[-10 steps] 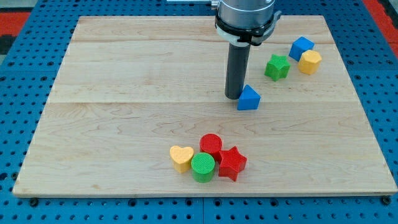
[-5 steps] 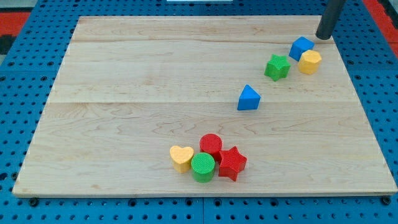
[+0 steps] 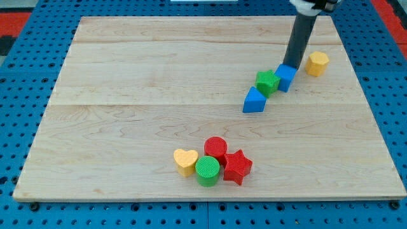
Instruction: Push the blue blocks to the red blocks
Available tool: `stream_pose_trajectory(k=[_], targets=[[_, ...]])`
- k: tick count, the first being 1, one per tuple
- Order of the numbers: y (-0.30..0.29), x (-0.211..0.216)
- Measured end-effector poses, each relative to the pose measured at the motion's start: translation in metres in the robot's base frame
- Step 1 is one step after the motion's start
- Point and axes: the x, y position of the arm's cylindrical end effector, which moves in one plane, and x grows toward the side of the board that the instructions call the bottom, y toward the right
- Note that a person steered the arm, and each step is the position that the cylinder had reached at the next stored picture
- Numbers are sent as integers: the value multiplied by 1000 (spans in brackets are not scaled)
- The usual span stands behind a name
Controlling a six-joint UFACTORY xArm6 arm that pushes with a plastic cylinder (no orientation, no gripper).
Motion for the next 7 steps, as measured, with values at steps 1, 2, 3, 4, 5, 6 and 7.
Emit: stream_pose_trajectory(k=[1, 2, 3, 4, 5, 6, 7], targets=[[-25, 33], [-49, 61], [-69, 81], [-87, 100], [-97, 113], [-76, 99], [-19, 84]])
